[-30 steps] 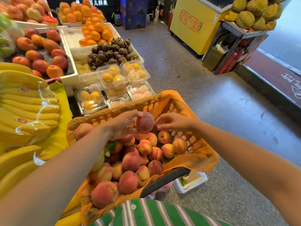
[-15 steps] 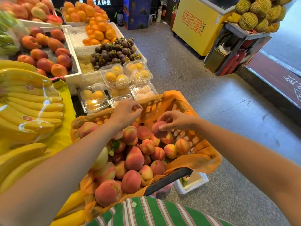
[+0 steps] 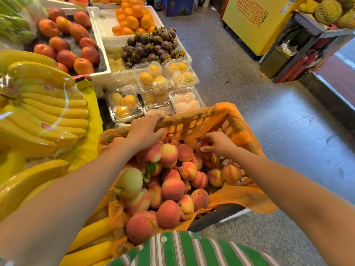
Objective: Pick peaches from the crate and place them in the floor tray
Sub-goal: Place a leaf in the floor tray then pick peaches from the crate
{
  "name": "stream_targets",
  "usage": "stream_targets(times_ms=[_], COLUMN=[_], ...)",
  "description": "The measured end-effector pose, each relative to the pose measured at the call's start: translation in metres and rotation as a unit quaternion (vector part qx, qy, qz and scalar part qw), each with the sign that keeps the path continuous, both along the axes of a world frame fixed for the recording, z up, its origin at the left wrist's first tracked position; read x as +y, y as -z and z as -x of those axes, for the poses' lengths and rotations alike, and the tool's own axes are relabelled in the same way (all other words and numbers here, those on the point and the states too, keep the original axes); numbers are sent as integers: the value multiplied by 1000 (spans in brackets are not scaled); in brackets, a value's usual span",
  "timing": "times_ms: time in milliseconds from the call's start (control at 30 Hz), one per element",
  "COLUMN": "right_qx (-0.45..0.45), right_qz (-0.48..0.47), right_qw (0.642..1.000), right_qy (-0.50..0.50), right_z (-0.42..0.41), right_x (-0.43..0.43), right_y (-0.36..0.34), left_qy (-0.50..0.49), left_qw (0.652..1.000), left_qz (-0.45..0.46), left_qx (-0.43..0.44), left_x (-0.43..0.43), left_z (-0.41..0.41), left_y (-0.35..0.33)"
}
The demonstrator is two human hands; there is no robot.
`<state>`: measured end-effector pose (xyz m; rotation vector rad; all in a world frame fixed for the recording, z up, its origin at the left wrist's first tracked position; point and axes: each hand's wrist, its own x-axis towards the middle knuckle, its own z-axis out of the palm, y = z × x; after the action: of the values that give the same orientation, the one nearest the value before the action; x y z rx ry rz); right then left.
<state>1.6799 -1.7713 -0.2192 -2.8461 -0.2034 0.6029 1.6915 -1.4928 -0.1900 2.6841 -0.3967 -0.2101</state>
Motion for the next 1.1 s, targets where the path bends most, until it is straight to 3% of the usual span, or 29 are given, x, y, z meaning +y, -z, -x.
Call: stream_targets(times_ms=[267, 367, 467, 567, 667, 833, 933, 1033, 1100], right_qx=[-16, -49, -19, 5, 25, 42, 10, 4, 25], right_qz=[0, -100, -209, -258, -274, -185, -155, -177, -214], right_qw=[1000, 993, 975, 960, 952, 967, 974, 972, 965], right_qy=[-19, -32, -66, -107, -133, -172, -167, -156, -152], right_z=[0, 5, 14, 23, 32, 40, 41, 42, 43], right_x=[2, 19, 49, 77, 102, 135, 144, 146, 139], right_y=[0, -18, -46, -59, -62, -54, -51, -50, -51], left_qy=[6, 8, 5, 4, -8, 9, 22, 13, -19], left_qw=[996, 996, 995, 989, 990, 999, 995, 978, 981], left_qz=[75, 87, 97, 118, 128, 34, -84, -207, -192], left_qx=[51, 24, -31, -85, -67, -14, -45, -26, -24], left_x=[12, 24, 39, 50, 65, 85, 84, 74, 70], left_z=[2, 8, 22, 46, 75, 130, 152, 161, 163], left_y=[-11, -21, -35, -51, -58, -53, -49, -45, -40])
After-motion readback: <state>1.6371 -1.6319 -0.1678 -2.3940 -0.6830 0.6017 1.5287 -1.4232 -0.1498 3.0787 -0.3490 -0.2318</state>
